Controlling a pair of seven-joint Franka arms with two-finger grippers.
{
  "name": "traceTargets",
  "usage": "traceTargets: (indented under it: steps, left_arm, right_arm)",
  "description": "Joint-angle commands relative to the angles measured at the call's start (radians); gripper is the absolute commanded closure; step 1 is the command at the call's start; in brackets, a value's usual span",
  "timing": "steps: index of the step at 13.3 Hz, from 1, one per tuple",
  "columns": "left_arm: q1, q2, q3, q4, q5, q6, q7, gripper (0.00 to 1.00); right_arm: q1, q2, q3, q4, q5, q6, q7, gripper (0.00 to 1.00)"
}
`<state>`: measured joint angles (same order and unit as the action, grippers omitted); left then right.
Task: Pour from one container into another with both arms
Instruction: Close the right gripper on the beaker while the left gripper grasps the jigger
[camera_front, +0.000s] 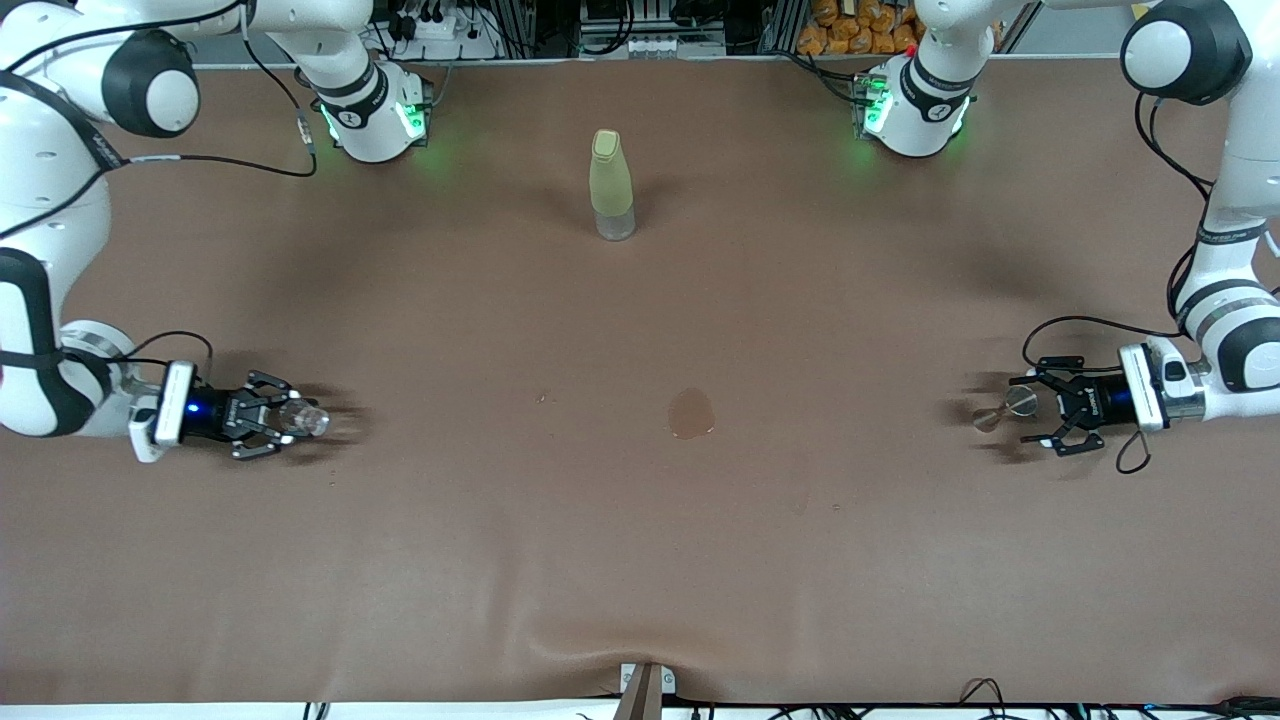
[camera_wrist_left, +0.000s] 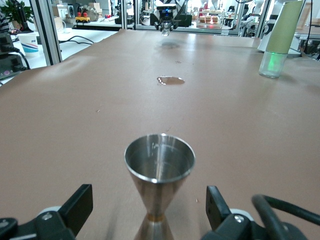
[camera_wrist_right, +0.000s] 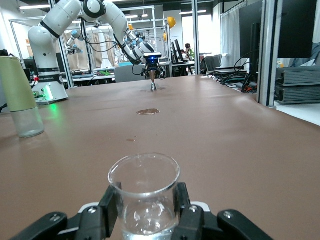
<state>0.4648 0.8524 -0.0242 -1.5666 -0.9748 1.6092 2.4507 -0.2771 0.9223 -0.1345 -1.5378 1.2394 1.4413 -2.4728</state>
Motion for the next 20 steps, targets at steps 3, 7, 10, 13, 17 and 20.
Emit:
traceTargets:
  steps: [3, 7, 10, 13, 17, 20]
  left_arm:
    - [0.006, 0.036, -0.005, 0.011, -0.033, -0.018, 0.021, 0.0]
    - [0.008, 0.05, -0.014, 0.01, -0.035, -0.018, 0.045, 0.09]
    - [0.009, 0.059, -0.014, 0.01, -0.035, -0.018, 0.044, 0.09]
    - [0.014, 0.063, -0.013, 0.01, -0.036, -0.018, 0.042, 0.15]
    - [0.025, 0.065, -0.014, 0.01, -0.036, -0.018, 0.037, 0.17]
    - [0.026, 0.065, -0.014, 0.01, -0.042, -0.018, 0.037, 0.29]
  right_arm:
    - [0.136, -0.034, -0.007, -0.03, 0.132, 0.033, 0.054, 0.79]
    - [0.193, -0.097, -0.007, -0.05, 0.147, 0.072, 0.112, 0.79]
    - [0.234, -0.242, -0.007, -0.152, 0.149, 0.152, 0.159, 0.79]
    - [0.288, -0.37, -0.007, -0.249, 0.149, 0.217, 0.212, 0.79]
    - [0.369, -0.445, -0.007, -0.317, 0.193, 0.299, 0.27, 0.8]
    - [0.424, -0.485, -0.007, -0.354, 0.23, 0.349, 0.302, 0.82]
